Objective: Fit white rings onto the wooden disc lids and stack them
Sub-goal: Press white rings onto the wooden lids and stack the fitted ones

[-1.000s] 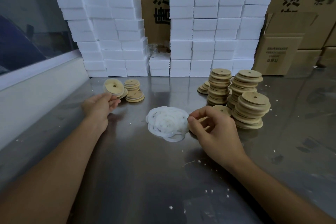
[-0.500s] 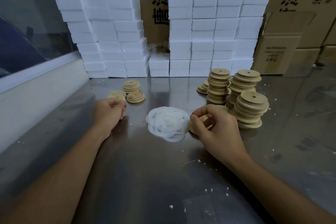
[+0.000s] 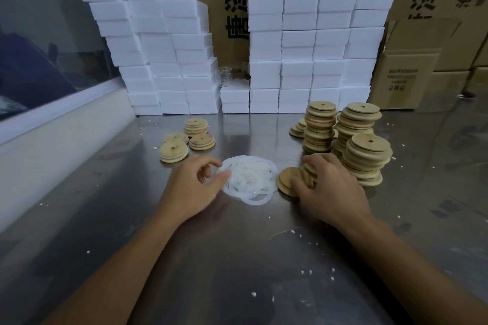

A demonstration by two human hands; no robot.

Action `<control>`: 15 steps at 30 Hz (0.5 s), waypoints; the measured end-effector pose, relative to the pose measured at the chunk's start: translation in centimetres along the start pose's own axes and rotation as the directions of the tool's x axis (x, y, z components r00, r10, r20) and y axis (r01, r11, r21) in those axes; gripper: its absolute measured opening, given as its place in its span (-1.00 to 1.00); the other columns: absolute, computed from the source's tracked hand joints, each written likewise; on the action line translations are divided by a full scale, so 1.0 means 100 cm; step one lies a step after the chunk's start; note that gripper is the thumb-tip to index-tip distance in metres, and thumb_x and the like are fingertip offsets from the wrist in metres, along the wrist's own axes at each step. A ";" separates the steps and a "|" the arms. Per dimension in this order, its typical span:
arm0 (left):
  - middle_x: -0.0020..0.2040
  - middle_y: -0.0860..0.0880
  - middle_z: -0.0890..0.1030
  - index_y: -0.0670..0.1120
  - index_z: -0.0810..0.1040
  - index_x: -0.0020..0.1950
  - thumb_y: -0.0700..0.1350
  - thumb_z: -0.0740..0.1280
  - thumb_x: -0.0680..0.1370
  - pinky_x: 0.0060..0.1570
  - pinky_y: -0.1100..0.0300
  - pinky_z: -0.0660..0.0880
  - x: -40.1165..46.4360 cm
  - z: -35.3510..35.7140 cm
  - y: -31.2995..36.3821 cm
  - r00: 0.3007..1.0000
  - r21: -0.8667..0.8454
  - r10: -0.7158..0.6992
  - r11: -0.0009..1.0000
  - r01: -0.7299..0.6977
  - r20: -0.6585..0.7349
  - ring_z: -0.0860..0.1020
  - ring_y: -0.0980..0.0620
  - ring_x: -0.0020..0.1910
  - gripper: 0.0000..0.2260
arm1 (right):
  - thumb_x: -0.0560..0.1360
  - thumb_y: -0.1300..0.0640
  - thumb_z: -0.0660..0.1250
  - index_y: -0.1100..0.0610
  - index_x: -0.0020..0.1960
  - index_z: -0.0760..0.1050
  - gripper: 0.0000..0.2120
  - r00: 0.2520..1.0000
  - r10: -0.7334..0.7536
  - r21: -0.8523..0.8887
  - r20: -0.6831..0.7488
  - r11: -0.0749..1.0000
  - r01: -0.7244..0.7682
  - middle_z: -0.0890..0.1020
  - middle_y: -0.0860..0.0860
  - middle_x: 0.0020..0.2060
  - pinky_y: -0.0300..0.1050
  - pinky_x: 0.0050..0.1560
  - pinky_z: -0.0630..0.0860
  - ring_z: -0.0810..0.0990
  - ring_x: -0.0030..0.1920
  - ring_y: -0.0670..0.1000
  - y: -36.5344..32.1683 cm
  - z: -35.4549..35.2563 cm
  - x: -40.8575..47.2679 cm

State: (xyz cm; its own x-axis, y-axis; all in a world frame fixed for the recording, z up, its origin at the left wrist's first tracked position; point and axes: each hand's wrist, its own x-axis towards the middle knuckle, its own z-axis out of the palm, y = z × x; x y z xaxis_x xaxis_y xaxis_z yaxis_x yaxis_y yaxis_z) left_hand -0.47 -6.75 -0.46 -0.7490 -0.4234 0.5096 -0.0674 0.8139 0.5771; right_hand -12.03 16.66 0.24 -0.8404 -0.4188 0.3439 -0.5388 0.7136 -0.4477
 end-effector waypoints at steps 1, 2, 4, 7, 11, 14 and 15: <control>-0.25 0.12 0.49 0.09 0.61 -0.05 0.09 0.46 0.45 -0.28 0.25 0.43 -0.006 0.000 0.007 0.997 0.031 0.080 0.996 -0.081 0.014 0.47 0.12 -0.27 -0.85 | 0.52 -0.18 0.31 -0.04 0.40 0.42 -0.51 1.000 -0.020 0.010 -0.002 1.000 0.020 0.45 -0.08 0.35 -0.01 0.02 0.49 0.56 0.19 0.10 0.000 -0.001 0.000; -0.21 0.14 0.48 0.09 0.61 -0.03 0.12 0.45 0.44 -0.25 0.27 0.43 -0.012 0.001 0.015 0.987 0.056 0.151 0.987 -0.153 0.047 0.47 0.14 -0.23 -0.82 | 0.50 -0.19 0.33 -0.05 0.36 0.46 -0.52 0.999 -0.049 0.014 0.006 0.999 0.049 0.49 -0.09 0.30 -0.05 -0.02 0.48 0.57 0.16 0.07 0.000 -0.002 0.000; -0.14 0.15 0.48 0.08 0.64 0.00 0.18 0.42 0.42 -0.18 0.29 0.43 -0.020 0.007 0.029 0.959 0.076 0.247 0.963 -0.259 0.138 0.46 0.17 -0.16 -0.75 | 0.45 -0.26 0.35 -0.10 0.28 0.50 -0.54 0.994 -0.098 -0.021 0.055 0.995 0.099 0.57 -0.12 0.18 -0.06 -0.09 0.49 0.58 0.10 0.04 -0.002 -0.005 -0.003; -0.13 0.14 0.49 0.06 0.70 -0.05 0.14 0.45 0.44 -0.06 0.21 0.42 -0.022 0.016 0.041 0.927 0.085 0.289 0.945 -0.317 0.239 0.43 0.16 -0.07 -0.80 | 0.43 -0.29 0.37 -0.13 0.23 0.49 -0.56 0.988 -0.102 -0.060 0.115 0.992 0.110 0.59 -0.14 0.12 -0.05 -0.10 0.50 0.58 0.07 0.02 -0.003 -0.003 -0.005; -0.12 0.12 0.49 -0.02 0.71 -0.07 -0.02 0.41 0.53 0.00 0.16 0.39 -0.019 0.017 0.044 0.924 0.087 0.295 0.942 -0.324 0.242 0.42 0.12 -0.05 -0.89 | 0.37 -0.28 0.45 -0.10 0.26 0.49 -0.47 0.991 -0.081 0.029 0.110 0.996 0.078 0.58 -0.07 0.15 0.00 0.04 0.54 0.57 0.11 0.04 -0.002 -0.003 -0.003; -0.07 0.05 0.53 -0.07 0.65 -0.05 -0.08 0.30 0.60 0.02 0.08 0.40 -0.019 0.017 0.047 0.901 0.164 0.330 0.909 -0.384 0.281 0.43 0.06 -0.03 -0.85 | 0.31 -0.29 0.48 0.01 0.37 0.46 -0.28 0.995 -0.066 0.096 0.077 0.994 0.059 0.60 -0.06 0.19 0.03 0.14 0.55 0.56 0.18 0.01 -0.004 -0.004 -0.003; -0.08 0.04 0.53 -0.07 0.60 -0.07 -0.11 0.27 0.61 0.02 0.05 0.40 -0.018 0.017 0.048 0.904 0.174 0.319 0.910 -0.376 0.285 0.43 0.05 -0.04 -0.87 | 0.30 -0.30 0.49 0.02 0.37 0.47 -0.26 0.996 -0.069 0.119 0.063 0.991 0.062 0.61 -0.05 0.19 0.03 0.15 0.55 0.57 0.19 0.00 -0.005 -0.005 -0.003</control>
State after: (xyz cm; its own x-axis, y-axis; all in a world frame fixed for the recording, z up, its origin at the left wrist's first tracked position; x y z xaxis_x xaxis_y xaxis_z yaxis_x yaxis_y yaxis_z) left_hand -0.55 -1.41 0.29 -0.8864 -0.0092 0.4627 0.1060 0.9692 0.2224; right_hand -11.49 16.73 0.71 -0.8030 -0.5018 0.3217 -0.5926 0.6146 -0.5207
